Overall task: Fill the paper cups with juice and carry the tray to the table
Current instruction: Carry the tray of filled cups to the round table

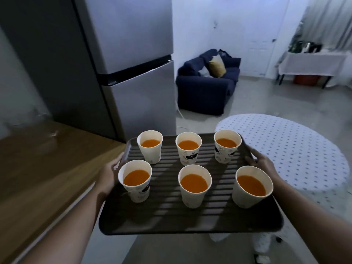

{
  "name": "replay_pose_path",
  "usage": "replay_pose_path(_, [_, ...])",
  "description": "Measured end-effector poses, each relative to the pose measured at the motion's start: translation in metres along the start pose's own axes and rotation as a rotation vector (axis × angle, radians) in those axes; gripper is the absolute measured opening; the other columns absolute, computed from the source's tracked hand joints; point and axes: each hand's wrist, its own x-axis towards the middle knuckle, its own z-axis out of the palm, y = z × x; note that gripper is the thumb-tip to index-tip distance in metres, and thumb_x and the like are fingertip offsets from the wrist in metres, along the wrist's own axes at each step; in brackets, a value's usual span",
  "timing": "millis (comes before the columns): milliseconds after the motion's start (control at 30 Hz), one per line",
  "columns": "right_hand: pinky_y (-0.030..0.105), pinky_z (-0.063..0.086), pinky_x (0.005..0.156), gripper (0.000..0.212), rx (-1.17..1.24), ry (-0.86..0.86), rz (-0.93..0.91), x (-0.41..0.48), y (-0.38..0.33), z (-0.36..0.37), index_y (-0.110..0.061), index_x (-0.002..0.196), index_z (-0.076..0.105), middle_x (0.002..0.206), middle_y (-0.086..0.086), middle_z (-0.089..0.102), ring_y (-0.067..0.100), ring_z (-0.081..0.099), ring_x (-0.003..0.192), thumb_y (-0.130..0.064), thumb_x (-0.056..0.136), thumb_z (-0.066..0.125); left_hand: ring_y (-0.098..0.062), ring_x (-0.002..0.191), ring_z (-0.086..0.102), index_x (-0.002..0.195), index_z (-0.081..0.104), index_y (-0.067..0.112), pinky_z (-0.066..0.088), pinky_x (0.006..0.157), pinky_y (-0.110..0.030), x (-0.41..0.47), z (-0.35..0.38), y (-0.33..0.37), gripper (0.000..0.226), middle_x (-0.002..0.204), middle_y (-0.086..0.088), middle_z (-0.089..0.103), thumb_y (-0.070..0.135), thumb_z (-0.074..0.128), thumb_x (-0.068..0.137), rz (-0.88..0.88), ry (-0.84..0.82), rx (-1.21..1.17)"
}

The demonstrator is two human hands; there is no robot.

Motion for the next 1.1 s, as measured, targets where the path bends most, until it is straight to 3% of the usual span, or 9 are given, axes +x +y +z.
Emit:
replay_pose_path(133, [0.034,0.042,0.084,0.049,-0.022,0.069,0.063,0.03,0.036,-0.054,-0.026,0.144,0.042,0.122,0.016,0.063,0.031,0.058,0.106,-0.016,0.097,0.051,-0.025,0.123,0.045,0.143,0.04,0.016,0.04,0.095,-0.034,0.028,0.084,0.024,0.043,0.141,-0.003,0.041,0.015,0.041,0.1,-0.008,-0.029,0.05])
replay_pose_path(267, [0.032,0.04,0.085,0.049,-0.023,0.111,0.089,0.06,0.074,-0.098,-0.022,0.144,0.041,0.138,0.016,0.054,0.034,0.055,0.117,-0.014,0.097,0.051,-0.019,0.1,0.055,0.143,0.042,0.02,0.048,0.084,-0.033,0.064,0.154,0.032,0.045,0.138,-0.014,0.052,0.022,0.047,0.098,0.011,-0.104,0.107])
replay_pose_path(467, [0.037,0.042,0.09,0.051,-0.048,0.194,0.18,0.096,0.128,-0.144,-0.021,0.146,0.038,0.143,0.018,0.047,0.037,0.051,0.123,-0.012,0.097,0.049,-0.025,0.118,0.056,0.141,0.044,0.02,0.046,0.092,-0.032,0.12,0.245,0.047,0.052,0.137,-0.01,0.055,0.024,0.061,0.092,0.031,-0.246,0.188])
replay_pose_path(667, [0.041,0.044,0.091,0.052,-0.094,0.291,0.265,0.141,0.168,-0.162,-0.022,0.146,0.037,0.142,0.019,0.048,0.038,0.052,0.122,-0.012,0.097,0.05,-0.029,0.124,0.054,0.14,0.046,0.021,0.047,0.101,-0.047,0.192,0.331,0.046,0.056,0.141,-0.011,0.051,0.029,0.065,0.088,0.028,-0.365,0.148])
replay_pose_path(833, [0.034,0.044,0.085,0.051,-0.088,0.384,0.359,0.189,0.195,-0.162,-0.022,0.146,0.038,0.14,0.018,0.051,0.034,0.055,0.119,-0.012,0.097,0.049,-0.03,0.123,0.054,0.142,0.042,0.026,0.047,0.099,-0.043,0.269,0.406,0.045,0.061,0.14,-0.011,0.052,0.04,0.064,0.087,0.031,-0.442,0.218])
replay_pose_path(1100, [0.037,0.043,0.095,0.049,-0.058,0.5,0.51,0.261,0.243,-0.162,-0.028,0.144,0.04,0.142,0.013,0.05,0.032,0.053,0.122,-0.019,0.097,0.051,-0.03,0.111,0.061,0.142,0.042,0.03,0.052,0.09,-0.043,0.361,0.513,0.041,0.056,0.137,-0.013,0.055,0.037,0.06,0.09,0.069,-0.56,0.27])
